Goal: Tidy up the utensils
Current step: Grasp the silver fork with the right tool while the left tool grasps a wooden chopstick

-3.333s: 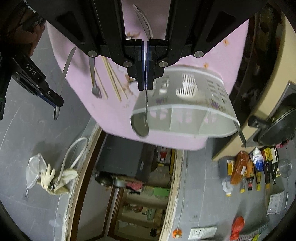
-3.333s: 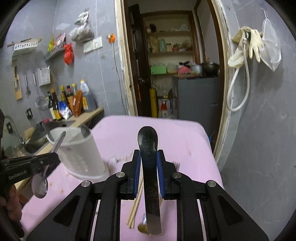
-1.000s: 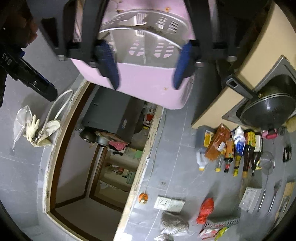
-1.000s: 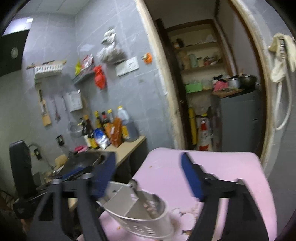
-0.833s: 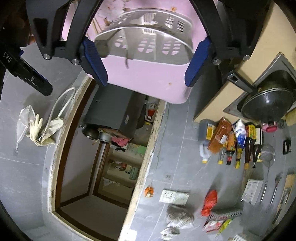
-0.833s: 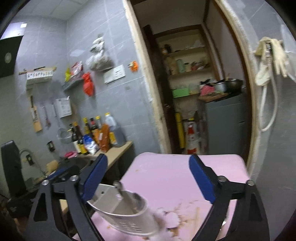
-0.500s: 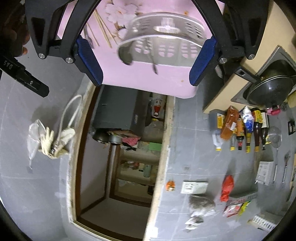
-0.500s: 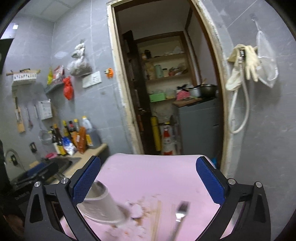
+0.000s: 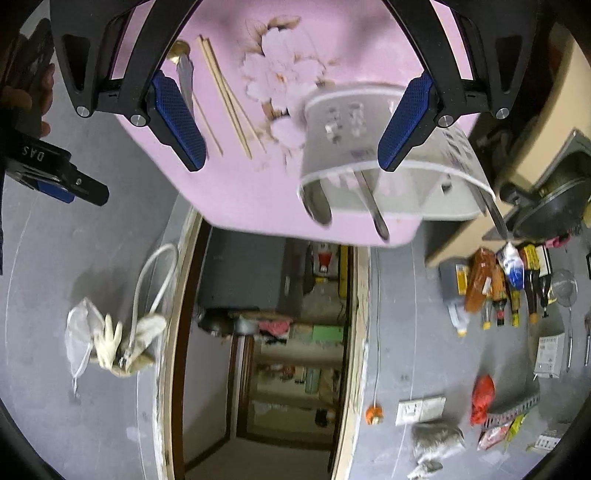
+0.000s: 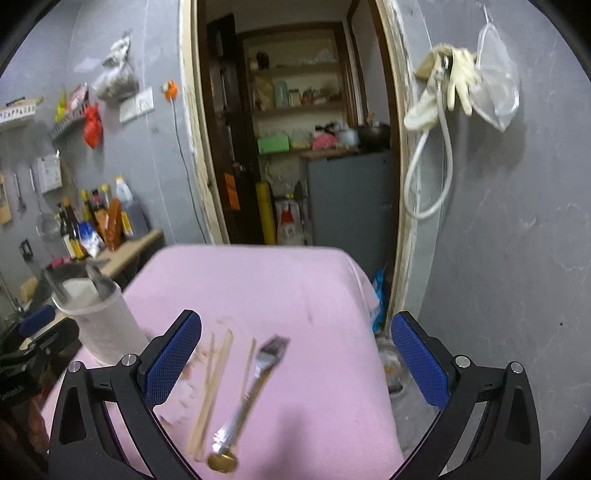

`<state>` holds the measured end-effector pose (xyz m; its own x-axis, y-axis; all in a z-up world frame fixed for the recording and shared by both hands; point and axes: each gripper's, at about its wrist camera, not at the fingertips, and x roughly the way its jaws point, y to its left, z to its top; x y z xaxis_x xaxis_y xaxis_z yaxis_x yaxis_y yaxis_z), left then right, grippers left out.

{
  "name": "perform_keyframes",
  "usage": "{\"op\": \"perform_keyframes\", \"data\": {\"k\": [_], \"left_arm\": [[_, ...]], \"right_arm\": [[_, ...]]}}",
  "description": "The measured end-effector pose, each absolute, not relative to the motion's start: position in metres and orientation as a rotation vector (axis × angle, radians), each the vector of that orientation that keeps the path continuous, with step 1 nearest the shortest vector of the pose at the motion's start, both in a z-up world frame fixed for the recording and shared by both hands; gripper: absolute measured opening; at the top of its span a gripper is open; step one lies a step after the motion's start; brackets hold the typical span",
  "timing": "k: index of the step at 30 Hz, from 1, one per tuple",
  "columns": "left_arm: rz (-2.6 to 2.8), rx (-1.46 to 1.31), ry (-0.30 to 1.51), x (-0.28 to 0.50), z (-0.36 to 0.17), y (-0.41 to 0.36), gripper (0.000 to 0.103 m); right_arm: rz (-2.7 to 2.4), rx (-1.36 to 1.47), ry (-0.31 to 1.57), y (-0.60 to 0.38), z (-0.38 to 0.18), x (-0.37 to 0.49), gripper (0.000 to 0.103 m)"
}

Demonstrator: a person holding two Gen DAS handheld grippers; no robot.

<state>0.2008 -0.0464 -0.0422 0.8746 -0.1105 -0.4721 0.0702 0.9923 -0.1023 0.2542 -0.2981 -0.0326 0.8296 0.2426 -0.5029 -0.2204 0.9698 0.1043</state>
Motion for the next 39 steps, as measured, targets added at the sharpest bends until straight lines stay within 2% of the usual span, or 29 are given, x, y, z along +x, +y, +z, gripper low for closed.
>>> {"op": "perform_keyframes", "data": {"k": [5, 7, 12, 16, 20, 28, 31, 32, 34, 39], "left_arm": [[-0.072, -0.091, 0.564, 0.208, -0.069, -0.060, 0.091], [-0.062, -0.097, 0.593, 0.212, -0.079, -0.064, 0.091], [-0.039, -0.109, 0.636, 0.217, -0.095, -0.066, 0.091], [-0.004, -0.119, 0.670, 0.222, -0.106, -0.064, 0.090], [0.025, -0.146, 0.697, 0.227, -0.113, -0.057, 0.088], [-0.002, -0.186, 0.761, 0.237, -0.122, -0.053, 0.061], [-0.043, -0.202, 0.790, 0.244, -0.125, -0.056, 0.052], [-0.055, -0.208, 0.799, 0.246, -0.126, -0.058, 0.050], [-0.087, -0.219, 0.816, 0.252, -0.127, -0.061, 0.039], [-0.151, -0.222, 0.858, 0.270, -0.131, -0.075, 0.029]], "right_arm": [[0.282, 0.041, 0.620, -0.300, -0.061, 0.273, 0.102], [0.303, 0.045, 0.652, -0.299, -0.070, 0.280, 0.097], [0.349, 0.021, 0.749, -0.286, -0.094, 0.303, 0.075], [0.374, 0.001, 0.801, -0.272, -0.105, 0.319, 0.067], [0.401, -0.036, 0.852, -0.255, -0.116, 0.332, 0.054], [0.384, -0.075, 0.930, -0.245, -0.132, 0.343, 0.045], [0.397, -0.076, 0.928, -0.247, -0.132, 0.341, 0.037], [0.397, -0.079, 0.930, -0.248, -0.132, 0.341, 0.030], [0.408, -0.071, 0.931, -0.254, -0.133, 0.339, 0.027], [0.428, -0.058, 0.925, -0.264, -0.130, 0.332, 0.022]]}}
